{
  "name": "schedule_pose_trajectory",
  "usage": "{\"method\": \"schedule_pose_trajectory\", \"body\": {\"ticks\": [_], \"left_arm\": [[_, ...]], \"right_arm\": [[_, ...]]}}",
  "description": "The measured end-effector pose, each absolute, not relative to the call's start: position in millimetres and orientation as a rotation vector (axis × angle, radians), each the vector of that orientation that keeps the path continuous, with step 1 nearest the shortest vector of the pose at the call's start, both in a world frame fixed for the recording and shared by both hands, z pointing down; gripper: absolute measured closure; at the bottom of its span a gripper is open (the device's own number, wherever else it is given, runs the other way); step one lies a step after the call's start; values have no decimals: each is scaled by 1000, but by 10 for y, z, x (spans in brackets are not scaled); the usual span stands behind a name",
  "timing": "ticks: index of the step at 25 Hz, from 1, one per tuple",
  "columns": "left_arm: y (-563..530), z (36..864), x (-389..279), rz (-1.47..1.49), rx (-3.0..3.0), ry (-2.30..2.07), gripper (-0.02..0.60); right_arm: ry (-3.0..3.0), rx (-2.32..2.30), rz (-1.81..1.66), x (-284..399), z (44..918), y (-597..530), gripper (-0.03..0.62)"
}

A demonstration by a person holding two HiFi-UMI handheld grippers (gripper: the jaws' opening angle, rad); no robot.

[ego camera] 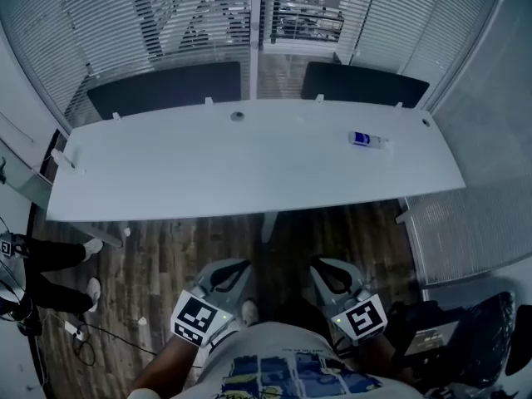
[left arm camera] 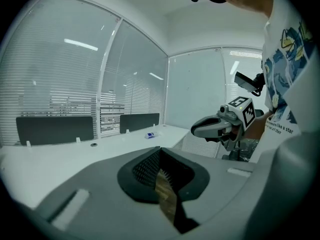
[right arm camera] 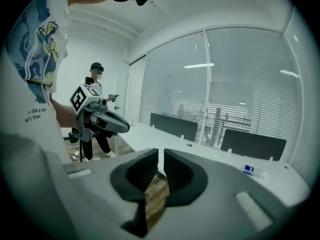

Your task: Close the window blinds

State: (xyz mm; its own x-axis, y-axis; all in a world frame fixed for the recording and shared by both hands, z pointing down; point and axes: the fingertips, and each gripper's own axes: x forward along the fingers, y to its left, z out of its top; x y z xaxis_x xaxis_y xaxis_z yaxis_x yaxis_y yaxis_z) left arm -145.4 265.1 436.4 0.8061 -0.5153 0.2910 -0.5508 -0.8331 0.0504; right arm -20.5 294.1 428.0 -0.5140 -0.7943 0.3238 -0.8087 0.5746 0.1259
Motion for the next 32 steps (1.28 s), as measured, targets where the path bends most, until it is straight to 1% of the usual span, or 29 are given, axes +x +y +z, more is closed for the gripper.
{"method": "schedule_pose_trajectory", "body": {"ticks": [6, 16, 22, 26, 32], "left_arm": [[2297, 4399, -1311, 395, 2845, -866, 577], [1663, 4343, -851, 403, 2809, -965, 577], [1345, 4300, -538, 371, 2821, -1023, 577], [1165, 4321, -553, 368, 2803, -1039, 577], [724, 4360, -769, 380, 2821, -1027, 577]], "right_arm": [[-2494, 1301, 69, -76, 4220, 2553, 572], [-2493, 1183, -9, 434, 4261, 1837, 572], [-2526, 1156, 43, 698, 4350, 1549, 572], [-2533, 1136, 12, 677, 4348, 1350, 572], [-2488, 1164, 24, 540, 4448, 908, 572]]}}
